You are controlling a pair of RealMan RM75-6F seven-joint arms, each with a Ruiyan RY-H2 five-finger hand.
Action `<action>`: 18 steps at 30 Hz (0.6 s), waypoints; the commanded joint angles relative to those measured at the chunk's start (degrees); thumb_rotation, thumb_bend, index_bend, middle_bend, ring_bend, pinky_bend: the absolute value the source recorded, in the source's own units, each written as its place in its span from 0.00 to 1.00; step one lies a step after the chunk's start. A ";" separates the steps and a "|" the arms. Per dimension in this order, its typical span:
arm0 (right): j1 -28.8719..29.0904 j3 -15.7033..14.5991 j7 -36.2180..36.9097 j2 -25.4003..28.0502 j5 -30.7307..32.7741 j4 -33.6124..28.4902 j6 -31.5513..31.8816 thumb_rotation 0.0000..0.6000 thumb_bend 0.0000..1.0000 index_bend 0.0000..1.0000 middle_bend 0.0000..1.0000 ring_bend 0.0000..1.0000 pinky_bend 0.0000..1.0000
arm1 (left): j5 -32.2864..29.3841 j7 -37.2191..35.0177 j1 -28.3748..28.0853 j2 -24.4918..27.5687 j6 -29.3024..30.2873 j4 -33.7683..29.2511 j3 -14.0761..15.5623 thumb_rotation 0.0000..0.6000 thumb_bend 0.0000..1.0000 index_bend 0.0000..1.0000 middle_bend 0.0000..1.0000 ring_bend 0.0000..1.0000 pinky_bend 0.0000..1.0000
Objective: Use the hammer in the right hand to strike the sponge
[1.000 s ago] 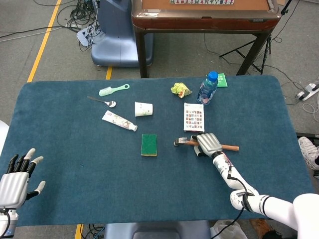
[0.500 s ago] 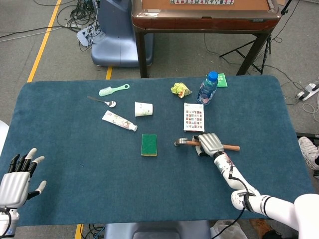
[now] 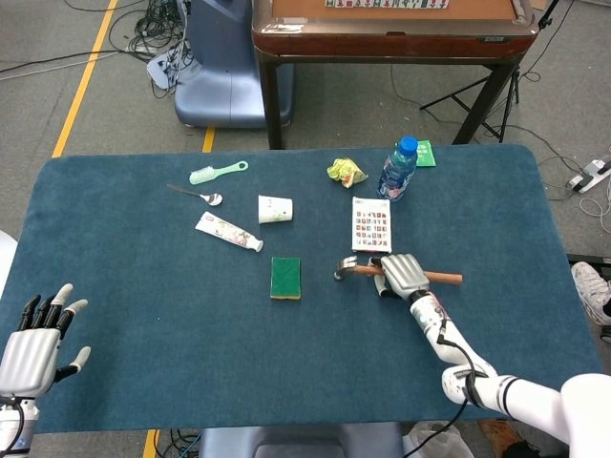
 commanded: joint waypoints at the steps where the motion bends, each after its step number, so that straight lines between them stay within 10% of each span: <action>1: -0.33 0.13 1.12 -0.44 -1.22 0.59 1.07 1.00 0.80 0.49 0.64 0.39 0.33 | -0.03 0.05 -0.03 0.05 -0.02 -0.07 -0.01 1.00 0.24 0.20 0.07 0.08 0.01; 9: -0.54 0.47 2.91 -0.76 -3.46 0.95 2.78 1.00 0.85 0.58 0.72 0.51 0.34 | -0.01 0.22 0.00 0.12 0.13 -0.22 0.01 1.00 0.24 0.20 0.07 0.08 0.01; 18: -0.37 1.12 3.35 -0.86 -3.80 0.80 3.21 1.00 0.86 0.61 0.77 0.60 0.64 | 0.17 0.07 0.26 0.32 0.69 -0.34 0.03 1.00 0.24 0.20 0.07 0.08 0.01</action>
